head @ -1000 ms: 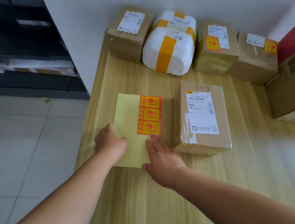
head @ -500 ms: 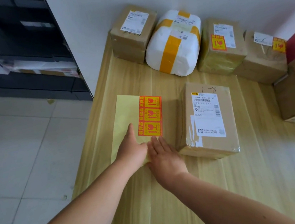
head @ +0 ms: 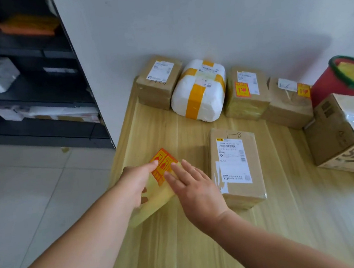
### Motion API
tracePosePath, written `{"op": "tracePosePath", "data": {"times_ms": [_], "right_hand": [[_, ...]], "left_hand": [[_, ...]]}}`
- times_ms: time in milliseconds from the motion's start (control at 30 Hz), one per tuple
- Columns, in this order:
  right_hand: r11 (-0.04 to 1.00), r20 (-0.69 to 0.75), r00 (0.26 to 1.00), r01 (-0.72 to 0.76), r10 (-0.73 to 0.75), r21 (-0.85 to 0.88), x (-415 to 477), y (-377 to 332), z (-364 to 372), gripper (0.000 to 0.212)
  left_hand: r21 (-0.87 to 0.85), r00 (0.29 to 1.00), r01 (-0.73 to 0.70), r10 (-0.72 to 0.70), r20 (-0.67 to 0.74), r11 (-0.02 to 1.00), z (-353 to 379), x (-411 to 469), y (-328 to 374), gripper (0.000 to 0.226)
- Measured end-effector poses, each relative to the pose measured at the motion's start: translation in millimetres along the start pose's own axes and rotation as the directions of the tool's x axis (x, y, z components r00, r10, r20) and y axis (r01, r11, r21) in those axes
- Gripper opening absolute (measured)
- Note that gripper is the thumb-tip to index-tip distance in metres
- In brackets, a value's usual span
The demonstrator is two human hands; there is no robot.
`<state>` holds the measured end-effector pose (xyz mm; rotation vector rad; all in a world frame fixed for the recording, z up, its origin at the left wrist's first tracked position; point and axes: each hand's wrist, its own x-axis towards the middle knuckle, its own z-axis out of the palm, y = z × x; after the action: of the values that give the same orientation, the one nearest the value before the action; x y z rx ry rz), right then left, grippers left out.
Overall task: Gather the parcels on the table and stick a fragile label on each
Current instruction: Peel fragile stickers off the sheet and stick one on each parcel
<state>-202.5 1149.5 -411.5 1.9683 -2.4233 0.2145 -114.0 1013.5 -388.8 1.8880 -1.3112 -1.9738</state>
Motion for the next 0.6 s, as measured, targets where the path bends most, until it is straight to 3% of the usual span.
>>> {"op": "tracePosePath", "data": {"times_ms": [133,267,333,367,433,467,533,567,600], "right_hand": [[0.991,0.054,0.99,-0.132,0.132,-0.014,-12,13,-28,0.075],[0.975,-0.019,0.976,-0.214,0.216,0.062,-22,37,-58,0.08],[0.961,-0.05,0.961,-0.269,0.272,0.071,-24,49,-70,0.08],[0.953,-0.073,0.954,-0.284,0.292,0.105,-26,55,-74,0.077],[0.94,-0.103,0.953,-0.259,0.287,0.222,-28,63,-87,0.07],[0.934,-0.136,0.948,-0.246,0.287,0.259,-29,65,-95,0.069],[0.88,-0.225,0.884,-0.32,0.411,0.352,-37,69,-115,0.068],[0.753,-0.148,0.813,-0.43,0.563,0.498,-40,75,-121,0.067],[0.483,0.026,0.699,-0.52,0.714,0.705,-42,81,-131,0.064]], "left_hand": [[0.114,0.957,0.005,-0.038,0.287,0.993,12,-32,14,0.058],[0.278,0.843,-0.352,0.173,0.51,0.894,23,-65,21,0.101],[0.466,0.805,-0.51,0.209,0.556,0.724,29,-82,25,0.099],[0.554,0.794,-0.579,0.261,0.549,0.598,34,-86,26,0.082],[0.677,0.726,-0.671,0.453,0.517,0.302,45,-95,31,0.021],[0.705,0.662,-0.688,0.545,0.514,0.171,50,-98,34,0.013],[0.728,0.537,-0.685,0.656,0.53,-0.028,57,-105,39,0.036],[0.717,0.452,-0.691,0.719,0.529,-0.093,59,-107,42,0.047],[0.678,0.309,-0.712,0.783,0.539,-0.185,61,-108,45,0.053]]}}
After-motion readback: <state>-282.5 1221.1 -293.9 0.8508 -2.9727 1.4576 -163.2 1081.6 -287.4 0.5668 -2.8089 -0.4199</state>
